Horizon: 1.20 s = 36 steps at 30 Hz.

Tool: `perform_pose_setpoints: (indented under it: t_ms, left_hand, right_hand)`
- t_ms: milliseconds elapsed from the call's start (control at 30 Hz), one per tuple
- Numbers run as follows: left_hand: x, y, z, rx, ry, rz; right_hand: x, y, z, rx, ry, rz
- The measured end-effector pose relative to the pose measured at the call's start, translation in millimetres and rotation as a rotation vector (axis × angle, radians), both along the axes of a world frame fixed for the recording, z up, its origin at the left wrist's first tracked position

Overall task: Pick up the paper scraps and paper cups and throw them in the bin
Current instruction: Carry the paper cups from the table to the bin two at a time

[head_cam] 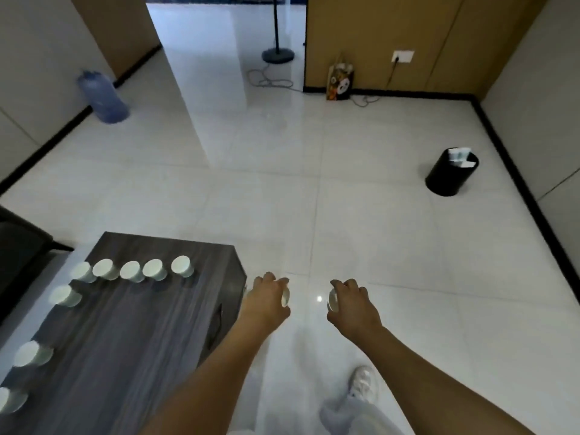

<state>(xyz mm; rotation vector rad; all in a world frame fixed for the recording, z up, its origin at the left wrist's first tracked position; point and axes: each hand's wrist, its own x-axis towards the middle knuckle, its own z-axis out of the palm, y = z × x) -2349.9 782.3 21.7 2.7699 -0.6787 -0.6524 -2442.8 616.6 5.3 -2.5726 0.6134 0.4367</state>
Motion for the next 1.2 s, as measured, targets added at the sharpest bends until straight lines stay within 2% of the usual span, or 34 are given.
perform_pose_setpoints:
  t_ms: [200,367,567,933,1200]
  left_hand:
    - [24,-185,2,-0.055,0.000,-0.153]
    - [43,-307,6,-0.092,-0.006,-0.260]
    - [96,-420,-1,-0.092,0.015,-0.367]
    - [263,-625,7,-0.077,-0.013,-0.552]
    - [325,-774,9,-0.057,0.043,-0.650]
  right_hand:
    - [10,-166,8,-0.018,-0.029,-0.150]
    - [17,-277,15,-0.029,-0.039,-0.267]
    - [56,-382,12,-0.024,-0.029,-0.378]
    - [194,-561,19,-0.003,-0.068,-0.573]
    - [245,-687,10,0.026,-0.036,-0.661]
